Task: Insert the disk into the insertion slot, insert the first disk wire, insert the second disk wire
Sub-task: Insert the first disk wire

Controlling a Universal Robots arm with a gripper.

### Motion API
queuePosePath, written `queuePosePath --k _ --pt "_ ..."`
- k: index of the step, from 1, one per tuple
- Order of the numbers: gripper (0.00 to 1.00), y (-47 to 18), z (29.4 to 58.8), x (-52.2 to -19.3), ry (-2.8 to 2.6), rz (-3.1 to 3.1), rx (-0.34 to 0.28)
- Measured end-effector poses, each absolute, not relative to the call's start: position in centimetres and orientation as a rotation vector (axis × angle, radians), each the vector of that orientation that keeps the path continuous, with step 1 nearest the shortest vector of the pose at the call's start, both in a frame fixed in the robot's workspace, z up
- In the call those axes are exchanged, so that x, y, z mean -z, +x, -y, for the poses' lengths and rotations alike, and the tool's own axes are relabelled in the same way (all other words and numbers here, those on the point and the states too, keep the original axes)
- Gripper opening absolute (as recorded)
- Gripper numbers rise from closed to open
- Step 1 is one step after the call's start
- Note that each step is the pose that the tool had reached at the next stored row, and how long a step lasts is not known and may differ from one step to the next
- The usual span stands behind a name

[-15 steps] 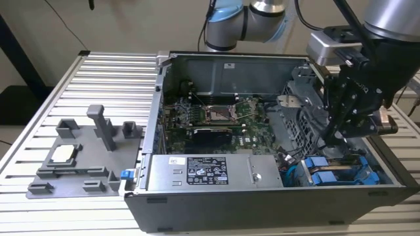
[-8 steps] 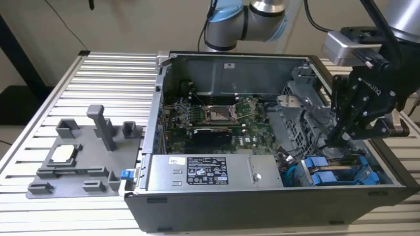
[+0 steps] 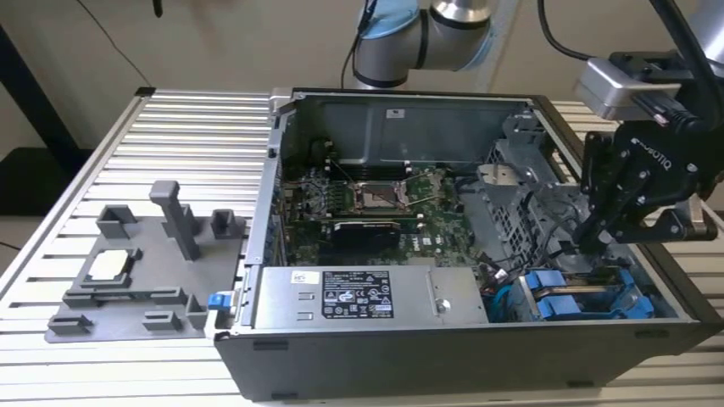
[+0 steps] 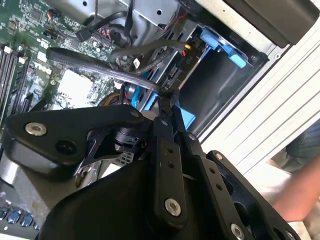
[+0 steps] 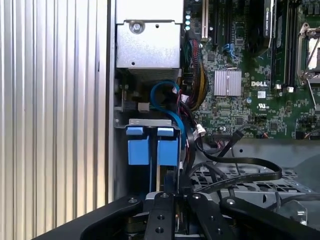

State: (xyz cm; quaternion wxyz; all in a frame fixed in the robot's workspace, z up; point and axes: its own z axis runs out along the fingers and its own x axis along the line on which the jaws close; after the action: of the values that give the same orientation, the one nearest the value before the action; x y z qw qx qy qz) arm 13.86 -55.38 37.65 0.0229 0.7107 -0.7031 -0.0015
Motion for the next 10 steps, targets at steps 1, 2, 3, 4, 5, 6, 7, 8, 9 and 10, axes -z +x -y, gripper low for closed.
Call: queuePosePath --k 1,2,3,4,5,6,7,8,9,10 --pt "0.16 13.86 55.39 -37.65 2.2 2.177 0.006" --pt "0.16 13.86 55.39 -37.65 2.2 2.177 0.006" --pt "0.16 13.86 55.39 -37.65 2.2 2.177 0.006" --pt "0.16 13.86 55.39 -37.64 2.2 2.177 0.006" --pt "0.16 13.86 55.39 -37.6 2.201 2.177 0.008" --pt "0.16 13.86 55.4 -37.51 2.204 2.18 0.014" --pt "0.16 13.86 55.4 -37.42 2.206 2.183 0.02" --pt "0.16 13.86 55.42 -37.3 2.208 2.186 0.026" --pt "0.16 13.87 55.45 -37.19 2.21 2.189 0.031" --pt "0.16 13.89 55.49 -37.09 2.212 2.193 0.037"
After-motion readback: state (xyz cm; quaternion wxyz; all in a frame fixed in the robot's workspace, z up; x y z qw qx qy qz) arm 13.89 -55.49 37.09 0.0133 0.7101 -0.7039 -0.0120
